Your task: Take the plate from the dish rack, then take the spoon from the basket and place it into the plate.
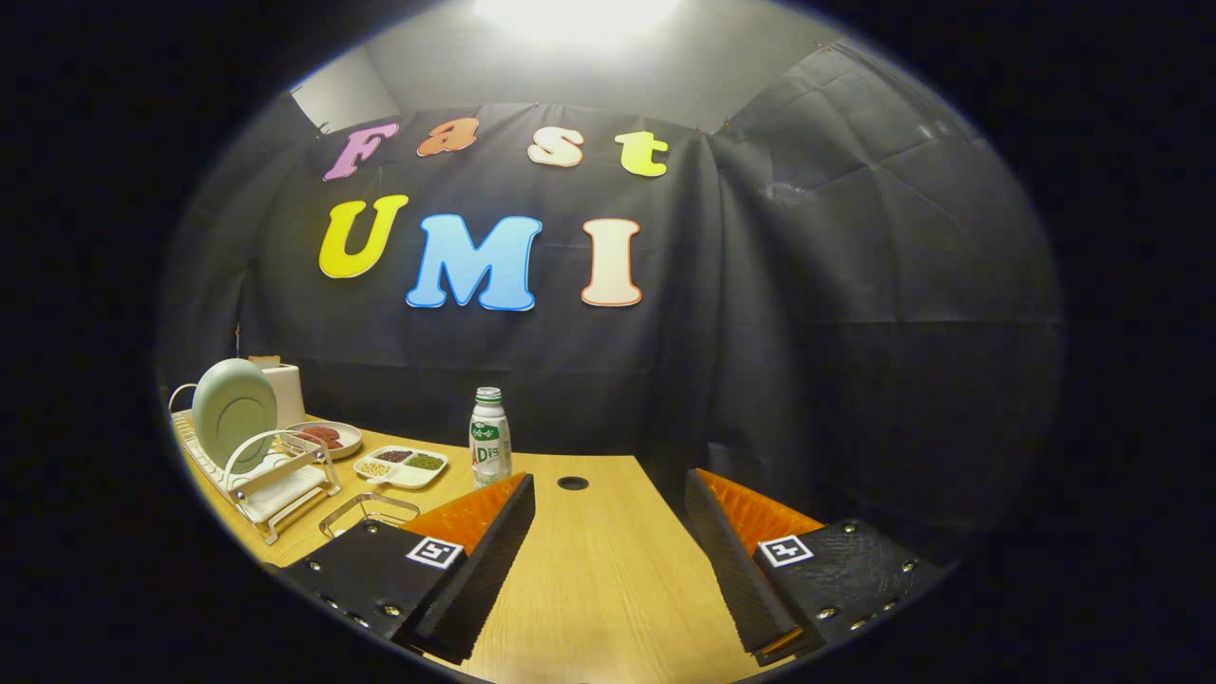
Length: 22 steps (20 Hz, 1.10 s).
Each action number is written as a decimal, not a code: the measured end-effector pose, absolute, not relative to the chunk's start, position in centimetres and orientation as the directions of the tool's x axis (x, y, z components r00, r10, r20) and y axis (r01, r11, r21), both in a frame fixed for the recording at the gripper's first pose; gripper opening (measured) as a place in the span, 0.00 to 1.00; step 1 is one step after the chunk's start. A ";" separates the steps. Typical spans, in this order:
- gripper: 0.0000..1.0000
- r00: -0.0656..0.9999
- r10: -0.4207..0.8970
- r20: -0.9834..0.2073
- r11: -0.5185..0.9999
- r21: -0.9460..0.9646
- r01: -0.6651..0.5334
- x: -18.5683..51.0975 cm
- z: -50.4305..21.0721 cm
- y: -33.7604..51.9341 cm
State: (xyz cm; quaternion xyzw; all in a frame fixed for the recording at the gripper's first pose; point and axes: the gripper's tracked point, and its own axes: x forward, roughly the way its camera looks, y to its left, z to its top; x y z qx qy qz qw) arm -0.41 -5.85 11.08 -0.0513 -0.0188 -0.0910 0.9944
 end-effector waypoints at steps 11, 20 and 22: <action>0.97 0.996 -0.078 0.032 0.994 -0.070 0.080 -9.7 20.3 7.8; 0.98 0.994 0.102 -0.038 0.995 0.026 -0.101 -4.4 20.8 28.0; 0.97 0.987 0.135 -0.086 0.990 0.052 -0.131 -2.1 19.4 31.6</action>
